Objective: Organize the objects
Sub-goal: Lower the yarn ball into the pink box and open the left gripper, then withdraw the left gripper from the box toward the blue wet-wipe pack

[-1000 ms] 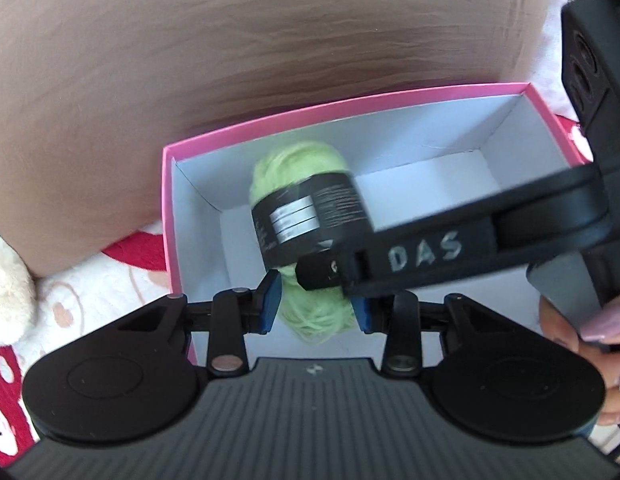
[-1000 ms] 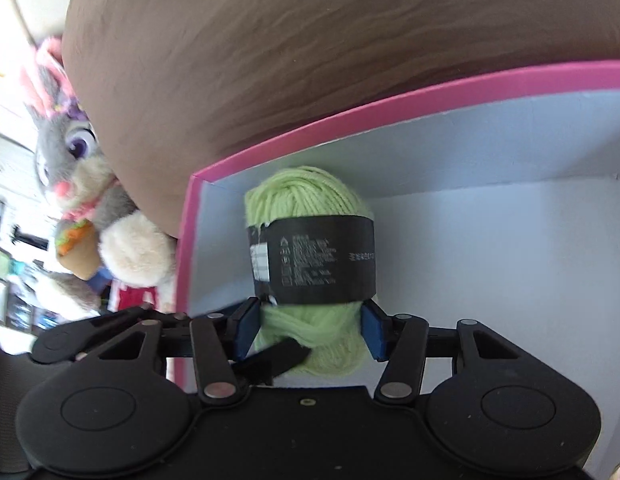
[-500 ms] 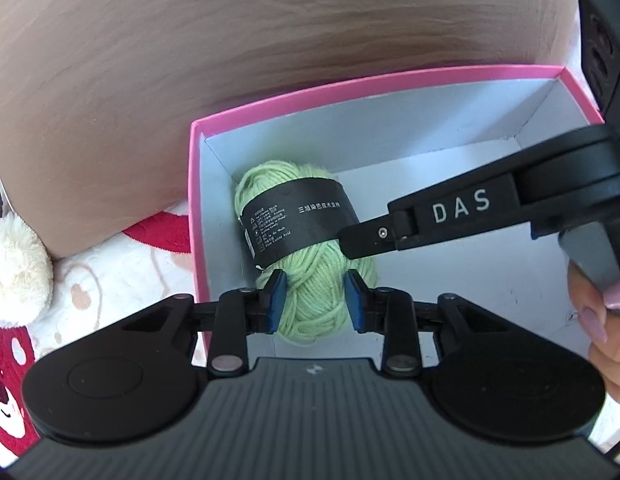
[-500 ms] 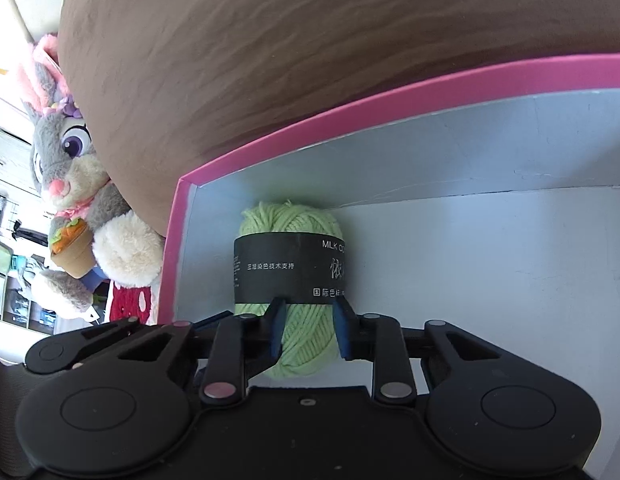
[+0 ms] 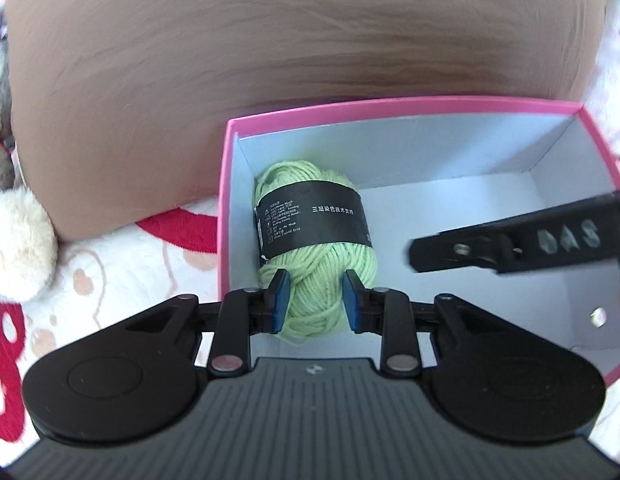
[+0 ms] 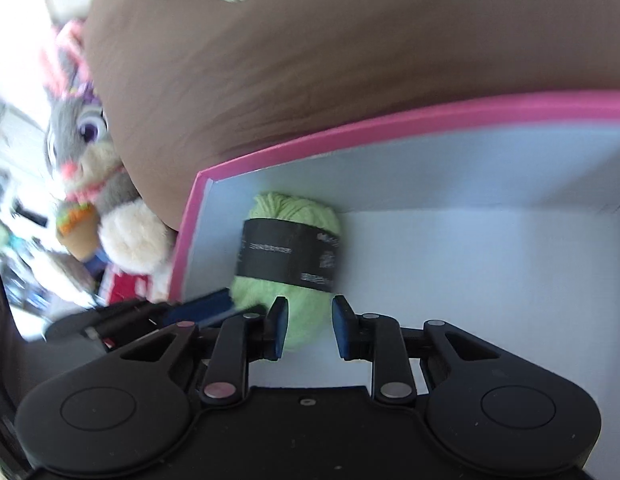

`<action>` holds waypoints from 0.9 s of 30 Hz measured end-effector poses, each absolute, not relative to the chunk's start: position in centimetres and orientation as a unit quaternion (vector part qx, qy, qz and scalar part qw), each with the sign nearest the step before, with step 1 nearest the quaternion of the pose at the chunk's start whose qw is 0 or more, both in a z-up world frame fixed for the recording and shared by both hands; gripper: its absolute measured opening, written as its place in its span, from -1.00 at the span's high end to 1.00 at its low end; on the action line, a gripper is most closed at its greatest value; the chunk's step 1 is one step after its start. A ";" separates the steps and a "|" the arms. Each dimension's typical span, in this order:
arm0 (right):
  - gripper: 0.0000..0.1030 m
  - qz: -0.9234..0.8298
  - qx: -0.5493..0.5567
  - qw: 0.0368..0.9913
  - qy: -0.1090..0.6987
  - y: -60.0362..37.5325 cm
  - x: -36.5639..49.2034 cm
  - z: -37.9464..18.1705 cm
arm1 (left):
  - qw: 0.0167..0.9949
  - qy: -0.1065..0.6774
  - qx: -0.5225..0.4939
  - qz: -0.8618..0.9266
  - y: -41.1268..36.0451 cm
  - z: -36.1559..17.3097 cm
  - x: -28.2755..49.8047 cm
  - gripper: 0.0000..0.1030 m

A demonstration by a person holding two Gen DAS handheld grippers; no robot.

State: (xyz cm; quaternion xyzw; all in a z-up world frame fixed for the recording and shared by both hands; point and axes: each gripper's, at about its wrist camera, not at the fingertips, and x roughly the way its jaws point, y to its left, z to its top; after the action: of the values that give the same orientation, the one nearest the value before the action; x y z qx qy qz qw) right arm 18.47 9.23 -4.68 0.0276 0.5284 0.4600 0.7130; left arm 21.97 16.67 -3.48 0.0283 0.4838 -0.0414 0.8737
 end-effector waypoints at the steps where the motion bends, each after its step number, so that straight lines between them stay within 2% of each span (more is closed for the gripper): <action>1: 0.41 0.465 0.011 0.721 0.514 8.8 18.1 -4.1 | 0.875 0.482 0.018 -0.041 17.6 -3.3 22.0 0.45; 5: 0.25 0.483 -0.051 0.743 0.461 7.2 16.5 -1.9 | 0.862 0.505 -0.044 -0.018 18.9 -2.3 21.2 0.49; 7: 0.23 0.484 -0.068 0.750 0.446 6.3 15.8 -1.2 | 0.860 0.505 -0.070 -0.023 20.7 -2.3 21.0 0.48; 15: 0.20 0.485 -0.119 0.760 0.417 3.9 12.9 1.3 | 0.864 0.500 -0.056 -0.027 20.3 -0.1 18.4 0.46; 20: 0.13 0.477 -0.129 0.758 0.426 2.7 11.3 3.0 | 0.848 0.524 -0.071 -0.035 19.8 1.4 17.6 0.34; 23: 0.11 0.476 -0.140 0.762 0.417 1.8 10.4 4.2 | 0.858 0.509 -0.051 -0.043 18.7 3.1 16.1 0.21; 27: 0.09 0.479 -0.153 0.766 0.402 0.6 9.2 5.9 | 0.869 0.492 -0.023 -0.046 17.4 5.2 14.4 0.14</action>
State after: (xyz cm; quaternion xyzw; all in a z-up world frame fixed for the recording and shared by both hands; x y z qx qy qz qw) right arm 9.20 0.58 5.94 -0.1530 0.4015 0.4787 0.7657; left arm 14.44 17.45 5.17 -0.0234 0.4922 -0.0463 0.8689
